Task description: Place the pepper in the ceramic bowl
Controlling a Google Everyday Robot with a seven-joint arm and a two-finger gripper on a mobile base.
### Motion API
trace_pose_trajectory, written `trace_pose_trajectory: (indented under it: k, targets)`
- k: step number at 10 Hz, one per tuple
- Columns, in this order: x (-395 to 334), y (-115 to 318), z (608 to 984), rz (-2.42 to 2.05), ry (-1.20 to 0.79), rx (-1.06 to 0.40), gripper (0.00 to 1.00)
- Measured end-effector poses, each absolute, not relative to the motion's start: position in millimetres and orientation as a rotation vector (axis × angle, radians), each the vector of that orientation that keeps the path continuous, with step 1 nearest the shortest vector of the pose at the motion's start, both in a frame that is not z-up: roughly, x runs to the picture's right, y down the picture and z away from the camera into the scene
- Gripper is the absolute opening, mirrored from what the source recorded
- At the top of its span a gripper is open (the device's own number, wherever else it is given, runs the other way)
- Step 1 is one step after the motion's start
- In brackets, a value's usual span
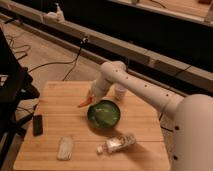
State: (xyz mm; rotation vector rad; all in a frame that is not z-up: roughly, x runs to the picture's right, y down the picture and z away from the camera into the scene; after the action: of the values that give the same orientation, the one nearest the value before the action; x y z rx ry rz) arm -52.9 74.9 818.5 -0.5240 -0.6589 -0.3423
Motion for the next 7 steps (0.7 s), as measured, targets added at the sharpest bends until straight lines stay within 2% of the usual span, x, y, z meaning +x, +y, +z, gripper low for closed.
trace_pose_trajectory:
  k: [1, 2, 4, 6, 7]
  targets:
    - [-31, 92, 806, -0.273, -0.638, -0.534, 0.25]
    - [-19, 102, 800, -0.231, -0.630, -0.539, 0.32]
    - [16, 136, 785, -0.099, -0.609, -0.557, 0.56]
    - [29, 159, 781, -0.016, -0.625, -0.557, 0.76]
    - [31, 164, 782, 0.004, -0.634, -0.551, 0.79]
